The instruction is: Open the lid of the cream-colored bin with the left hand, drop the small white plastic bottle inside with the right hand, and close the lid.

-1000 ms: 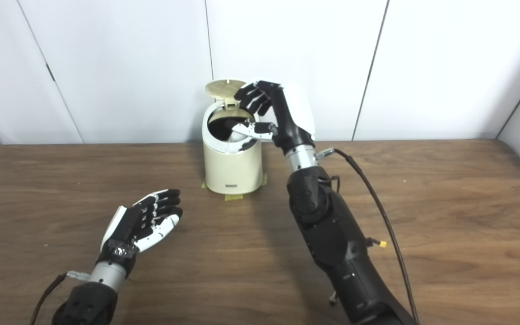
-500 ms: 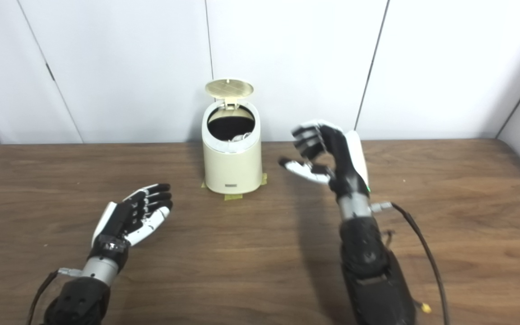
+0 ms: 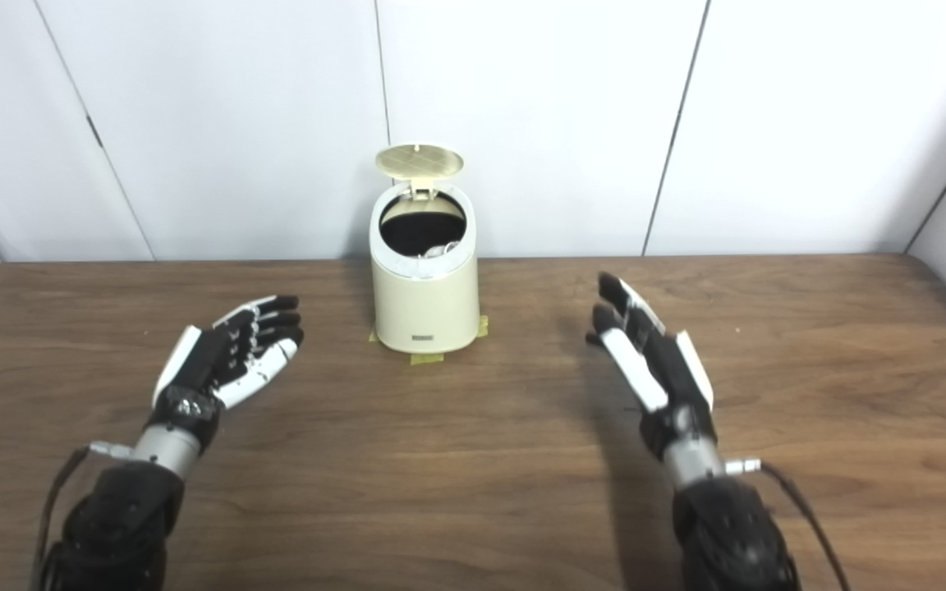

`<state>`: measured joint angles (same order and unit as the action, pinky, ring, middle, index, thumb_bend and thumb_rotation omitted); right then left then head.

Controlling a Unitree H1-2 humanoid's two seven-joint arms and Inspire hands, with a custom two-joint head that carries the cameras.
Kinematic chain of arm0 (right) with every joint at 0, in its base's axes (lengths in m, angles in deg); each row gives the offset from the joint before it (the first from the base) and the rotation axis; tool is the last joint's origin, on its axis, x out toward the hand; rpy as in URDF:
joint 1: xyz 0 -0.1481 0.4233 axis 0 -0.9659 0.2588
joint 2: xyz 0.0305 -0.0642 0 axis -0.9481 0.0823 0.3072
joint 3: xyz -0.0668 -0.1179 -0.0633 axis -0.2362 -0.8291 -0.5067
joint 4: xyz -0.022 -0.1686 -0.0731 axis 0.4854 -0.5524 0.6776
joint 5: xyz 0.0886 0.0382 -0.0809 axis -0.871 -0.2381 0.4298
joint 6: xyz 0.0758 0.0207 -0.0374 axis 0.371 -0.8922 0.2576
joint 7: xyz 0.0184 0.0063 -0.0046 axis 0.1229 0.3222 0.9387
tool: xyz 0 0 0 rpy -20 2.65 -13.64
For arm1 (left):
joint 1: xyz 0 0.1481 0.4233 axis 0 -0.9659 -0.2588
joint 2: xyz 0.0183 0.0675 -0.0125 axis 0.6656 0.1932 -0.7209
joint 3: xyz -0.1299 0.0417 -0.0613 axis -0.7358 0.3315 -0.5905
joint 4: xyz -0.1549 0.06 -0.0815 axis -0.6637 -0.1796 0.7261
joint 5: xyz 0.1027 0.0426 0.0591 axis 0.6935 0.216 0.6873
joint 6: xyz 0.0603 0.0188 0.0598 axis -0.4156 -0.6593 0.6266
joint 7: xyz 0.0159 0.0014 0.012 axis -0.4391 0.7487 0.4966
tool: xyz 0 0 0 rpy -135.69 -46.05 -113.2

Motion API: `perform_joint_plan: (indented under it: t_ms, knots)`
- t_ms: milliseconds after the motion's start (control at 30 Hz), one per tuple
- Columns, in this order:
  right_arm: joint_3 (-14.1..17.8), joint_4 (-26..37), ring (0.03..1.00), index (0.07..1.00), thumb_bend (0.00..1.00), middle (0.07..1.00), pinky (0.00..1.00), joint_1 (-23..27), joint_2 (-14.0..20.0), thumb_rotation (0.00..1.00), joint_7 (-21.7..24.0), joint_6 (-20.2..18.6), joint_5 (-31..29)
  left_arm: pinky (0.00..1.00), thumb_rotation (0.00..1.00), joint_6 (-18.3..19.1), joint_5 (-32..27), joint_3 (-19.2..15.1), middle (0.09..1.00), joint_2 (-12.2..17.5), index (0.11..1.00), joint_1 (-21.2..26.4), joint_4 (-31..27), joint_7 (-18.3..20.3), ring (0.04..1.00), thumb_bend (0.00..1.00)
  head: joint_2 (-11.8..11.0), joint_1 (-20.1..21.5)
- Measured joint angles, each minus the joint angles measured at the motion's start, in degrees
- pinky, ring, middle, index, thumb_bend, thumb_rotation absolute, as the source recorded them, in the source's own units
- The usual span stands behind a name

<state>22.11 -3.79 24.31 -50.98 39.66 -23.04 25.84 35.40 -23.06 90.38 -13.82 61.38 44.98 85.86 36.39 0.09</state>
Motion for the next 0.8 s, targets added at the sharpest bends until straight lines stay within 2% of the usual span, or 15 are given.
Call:
perform_joint_plan:
  t_ms: [133,267,367,500,600,733,800]
  knots:
    - [1.5,-1.2,0.991,1.000,0.68,1.000,0.95,-1.8,-0.6,0.99,0.2,2.7,-2.3,0.77,0.30,-0.5,-0.4,-0.2,0.827,0.4,0.853,3.2,1.3,0.6,0.811,0.42,-0.4,-0.1]
    - [2.4,-1.9,0.961,0.975,0.62,0.969,0.92,-3.3,-2.9,0.96,-1.1,6.9,-3.1,0.79,0.28,-0.5,-0.3,0.0,0.832,1.2,0.857,6.5,2.4,1.6,0.823,0.40,-0.8,-0.2]
    - [2.5,-2.2,0.945,0.942,0.61,0.951,0.89,-4.9,-4.9,0.98,-2.0,9.8,-3.1,0.77,0.29,-0.5,0.1,0.1,0.824,2.0,0.852,8.5,3.7,1.7,0.815,0.42,-1.6,0.0]
    - [2.6,-2.8,0.947,0.932,0.60,0.953,0.88,-5.2,-5.0,0.99,-2.6,13.8,-2.7,0.76,0.31,-0.5,0.2,0.3,0.817,2.8,0.845,11.0,5.5,1.9,0.814,0.44,-2.6,-0.2]
    - [2.6,-3.1,0.940,0.924,0.58,0.946,0.87,-5.1,-5.0,0.99,-2.9,15.7,-2.4,0.77,0.33,-0.1,0.2,0.5,0.821,2.8,0.848,13.7,7.2,1.9,0.820,0.43,-3.1,-0.2]
    - [2.8,-3.2,0.922,0.904,0.60,0.922,0.85,-5.1,-5.1,0.93,-3.6,15.9,-2.4,0.77,0.37,-0.1,0.3,1.0,0.829,2.8,0.849,18.0,9.0,1.8,0.827,0.43,-3.3,-0.2]
    - [2.8,-3.3,0.914,0.903,0.59,0.916,0.84,-5.0,-5.1,0.92,-3.9,16.0,-2.4,0.77,0.35,-0.2,0.3,1.1,0.827,2.8,0.850,20.1,10.5,1.8,0.822,0.42,-3.3,-0.4]
